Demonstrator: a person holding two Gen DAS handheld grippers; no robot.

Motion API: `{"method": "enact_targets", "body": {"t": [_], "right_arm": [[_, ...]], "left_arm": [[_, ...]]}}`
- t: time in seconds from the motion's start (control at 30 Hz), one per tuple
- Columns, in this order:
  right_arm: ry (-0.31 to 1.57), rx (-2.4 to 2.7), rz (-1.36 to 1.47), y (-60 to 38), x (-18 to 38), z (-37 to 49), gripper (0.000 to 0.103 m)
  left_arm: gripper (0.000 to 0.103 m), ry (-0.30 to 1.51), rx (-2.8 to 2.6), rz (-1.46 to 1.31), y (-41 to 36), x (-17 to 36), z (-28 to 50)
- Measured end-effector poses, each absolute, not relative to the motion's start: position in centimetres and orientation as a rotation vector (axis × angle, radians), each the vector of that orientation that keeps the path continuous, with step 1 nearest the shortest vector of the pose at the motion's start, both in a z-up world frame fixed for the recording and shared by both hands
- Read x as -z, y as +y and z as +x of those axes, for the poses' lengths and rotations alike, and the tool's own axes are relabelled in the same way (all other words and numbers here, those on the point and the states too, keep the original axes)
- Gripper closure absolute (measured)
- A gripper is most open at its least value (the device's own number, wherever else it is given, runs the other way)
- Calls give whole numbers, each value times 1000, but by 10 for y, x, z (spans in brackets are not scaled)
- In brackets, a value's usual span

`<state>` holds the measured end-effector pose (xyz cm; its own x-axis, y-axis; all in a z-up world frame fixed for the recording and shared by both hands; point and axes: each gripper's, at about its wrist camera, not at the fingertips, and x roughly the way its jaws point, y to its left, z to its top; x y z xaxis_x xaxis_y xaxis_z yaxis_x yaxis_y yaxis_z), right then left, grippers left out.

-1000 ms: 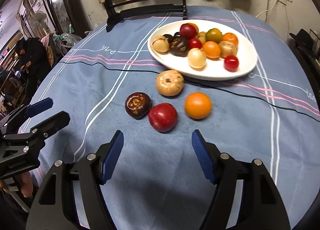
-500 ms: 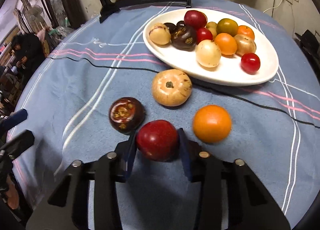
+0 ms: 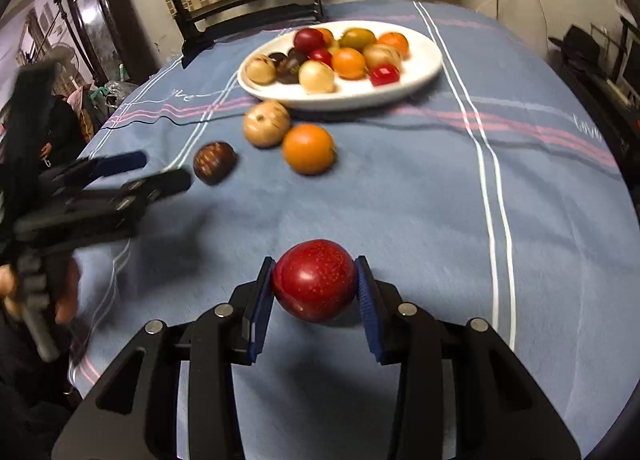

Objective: Organize fruits
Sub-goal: 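Grasp a red plum with the right tool while the left tool grasps the dark brown fruit, then carry the red plum and dark brown fruit onto the plate and release both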

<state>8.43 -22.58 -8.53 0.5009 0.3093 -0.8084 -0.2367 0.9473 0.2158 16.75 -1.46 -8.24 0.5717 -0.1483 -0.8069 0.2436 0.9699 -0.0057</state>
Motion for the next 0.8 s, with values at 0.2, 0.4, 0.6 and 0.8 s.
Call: {"method": "enact_targets", "body": {"t": [0.2, 0.4, 0.6, 0.8], "right_arm": [[994, -372, 108, -231, 91, 88, 63], [999, -382, 115, -231, 92, 90, 63], [1001, -371, 117, -229, 91, 91, 63], [991, -366, 114, -222, 87, 90, 63]], "left_arm": [[22, 954, 203, 130, -30, 96, 186], [50, 973, 216, 145, -36, 108, 192], [60, 975, 253, 126, -37, 105, 187], [61, 940, 296, 43, -26, 81, 157]]}}
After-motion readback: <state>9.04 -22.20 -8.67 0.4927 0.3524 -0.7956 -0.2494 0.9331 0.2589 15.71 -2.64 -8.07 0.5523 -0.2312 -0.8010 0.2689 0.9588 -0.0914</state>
